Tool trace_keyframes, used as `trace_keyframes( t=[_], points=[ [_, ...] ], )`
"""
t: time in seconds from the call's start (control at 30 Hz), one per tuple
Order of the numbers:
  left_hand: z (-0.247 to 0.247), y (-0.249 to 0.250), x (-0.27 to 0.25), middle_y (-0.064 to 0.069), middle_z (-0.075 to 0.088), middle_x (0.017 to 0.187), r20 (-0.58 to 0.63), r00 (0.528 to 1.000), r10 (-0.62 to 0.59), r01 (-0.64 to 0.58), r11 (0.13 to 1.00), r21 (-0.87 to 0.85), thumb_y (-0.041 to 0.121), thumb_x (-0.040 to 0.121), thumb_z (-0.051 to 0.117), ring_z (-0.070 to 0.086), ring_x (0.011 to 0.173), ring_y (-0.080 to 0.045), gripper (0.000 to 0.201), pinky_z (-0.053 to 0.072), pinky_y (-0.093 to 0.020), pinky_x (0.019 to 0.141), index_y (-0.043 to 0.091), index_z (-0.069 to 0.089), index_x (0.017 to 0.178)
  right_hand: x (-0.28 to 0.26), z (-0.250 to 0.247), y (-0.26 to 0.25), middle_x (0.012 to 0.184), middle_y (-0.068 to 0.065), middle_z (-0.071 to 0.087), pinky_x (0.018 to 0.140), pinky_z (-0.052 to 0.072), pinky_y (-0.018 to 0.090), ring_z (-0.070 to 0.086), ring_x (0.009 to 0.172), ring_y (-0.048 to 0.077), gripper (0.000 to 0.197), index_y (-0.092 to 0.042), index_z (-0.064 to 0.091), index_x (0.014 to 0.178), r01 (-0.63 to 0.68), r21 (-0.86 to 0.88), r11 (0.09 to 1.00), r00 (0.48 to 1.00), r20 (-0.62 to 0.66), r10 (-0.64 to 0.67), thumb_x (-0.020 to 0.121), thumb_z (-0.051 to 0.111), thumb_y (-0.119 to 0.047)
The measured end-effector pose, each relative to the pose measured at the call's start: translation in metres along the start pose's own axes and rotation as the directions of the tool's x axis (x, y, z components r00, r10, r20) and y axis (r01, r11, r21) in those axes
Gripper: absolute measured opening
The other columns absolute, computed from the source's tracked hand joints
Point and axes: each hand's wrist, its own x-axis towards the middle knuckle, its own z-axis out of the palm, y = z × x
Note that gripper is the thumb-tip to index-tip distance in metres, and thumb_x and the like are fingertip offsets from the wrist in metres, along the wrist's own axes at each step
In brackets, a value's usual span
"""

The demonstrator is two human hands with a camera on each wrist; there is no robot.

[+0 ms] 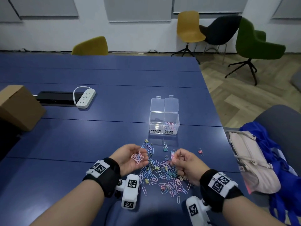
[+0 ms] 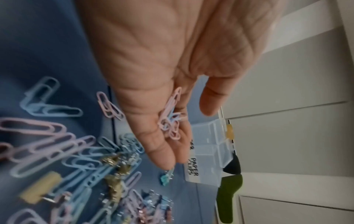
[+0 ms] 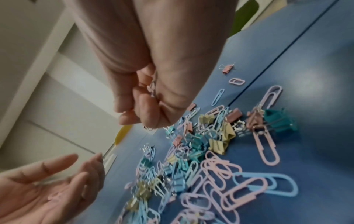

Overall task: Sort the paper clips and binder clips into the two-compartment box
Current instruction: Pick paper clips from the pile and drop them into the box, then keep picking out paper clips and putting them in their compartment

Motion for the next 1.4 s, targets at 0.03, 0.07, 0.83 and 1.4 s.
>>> trace_keyframes(
  t=[0.03, 0.07, 0.83, 1.4],
  points=[
    [0.005, 0.005, 0.003, -0.018, 0.063, 0.08, 0.015, 1.0, -0.01, 0.01, 1.0, -0.002, 0.023, 0.096, 0.042, 0.063, 0.072, -0.027, 0.034, 0.058, -0.038, 0.07, -0.006, 0.06, 0.097, 0.0, -0.002, -0.004, 0.065, 0.008, 0.06, 0.039, 0.031, 0.019, 0.035, 0.043, 0.009, 0.017, -0.007, 0.048, 0.078, -0.008, 0.101, 0.995, 1.0, 0.027, 0.005, 0.089, 0.052, 0.005],
    [0.011, 0.01, 0.007, -0.02, 0.063, 0.083, 0.024, 1.0, -0.013, 0.013, 1.0, -0.003, 0.03, 0.097, 0.04, 0.064, 0.076, -0.029, 0.04, 0.056, -0.039, 0.073, -0.006, 0.059, 0.099, 0.0, -0.005, -0.007, 0.065, 0.008, 0.059, 0.04, 0.032, 0.019, 0.037, 0.044, 0.009, 0.017, -0.007, 0.049, 0.079, -0.017, 0.178, 0.984, 0.999, 0.049, 0.009, 0.09, 0.051, 0.006],
    [0.137, 0.079, 0.094, -0.012, 0.057, 0.121, -0.038, 0.919, 0.392, -0.373, 0.896, 0.242, 0.054, 0.097, 0.026, 0.048, 0.124, -0.022, 0.065, 0.029, -0.035, 0.109, 0.003, 0.045, 0.132, 0.132, -0.019, -0.156, 0.092, 0.016, 0.059, 0.065, 0.057, 0.03, 0.061, 0.069, 0.023, 0.013, -0.006, 0.055, 0.095, -0.156, -0.658, 0.737, 0.977, -0.214, 0.016, 0.087, 0.05, 0.003],
    [-0.034, 0.024, 0.043, 0.001, 0.049, 0.113, 0.104, 0.922, 0.374, -0.091, -0.053, 0.994, 0.006, 0.072, 0.062, 0.054, 0.098, -0.013, 0.052, 0.042, -0.016, 0.087, 0.019, 0.054, 0.121, 0.08, 0.024, -0.054, 0.119, 0.013, 0.055, 0.093, 0.046, 0.034, 0.054, 0.111, 0.029, 0.025, -0.004, 0.056, 0.113, 0.044, -0.996, 0.084, 0.998, 0.047, 0.032, 0.091, 0.052, -0.016]
  ],
)
